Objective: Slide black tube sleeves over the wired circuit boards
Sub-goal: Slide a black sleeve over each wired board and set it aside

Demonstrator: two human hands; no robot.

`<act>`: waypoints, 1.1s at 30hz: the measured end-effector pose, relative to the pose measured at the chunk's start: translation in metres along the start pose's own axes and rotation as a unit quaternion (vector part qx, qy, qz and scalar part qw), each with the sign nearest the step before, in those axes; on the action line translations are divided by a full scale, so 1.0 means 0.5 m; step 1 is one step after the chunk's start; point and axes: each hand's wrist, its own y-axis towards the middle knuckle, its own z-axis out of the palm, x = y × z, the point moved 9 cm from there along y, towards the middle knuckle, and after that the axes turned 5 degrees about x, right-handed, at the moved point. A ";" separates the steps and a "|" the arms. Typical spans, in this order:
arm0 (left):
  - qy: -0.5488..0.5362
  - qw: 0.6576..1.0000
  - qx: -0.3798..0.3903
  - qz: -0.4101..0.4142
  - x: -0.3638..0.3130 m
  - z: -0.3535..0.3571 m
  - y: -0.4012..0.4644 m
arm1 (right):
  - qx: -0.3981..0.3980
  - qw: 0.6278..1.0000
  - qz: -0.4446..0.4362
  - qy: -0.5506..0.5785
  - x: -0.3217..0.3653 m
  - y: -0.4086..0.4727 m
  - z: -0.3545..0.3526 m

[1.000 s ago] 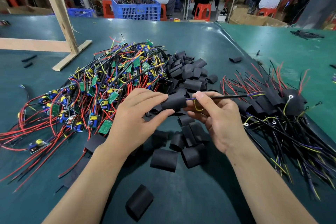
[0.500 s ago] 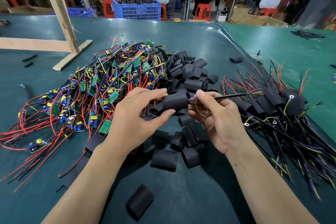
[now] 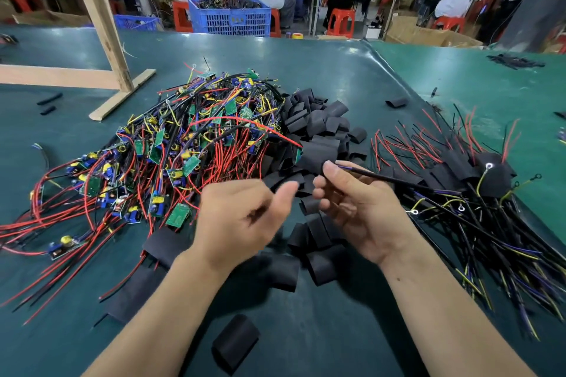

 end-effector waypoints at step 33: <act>-0.153 0.932 -0.039 -0.326 0.101 0.035 -0.039 | 0.024 0.983 0.028 -0.178 -0.051 0.000 0.038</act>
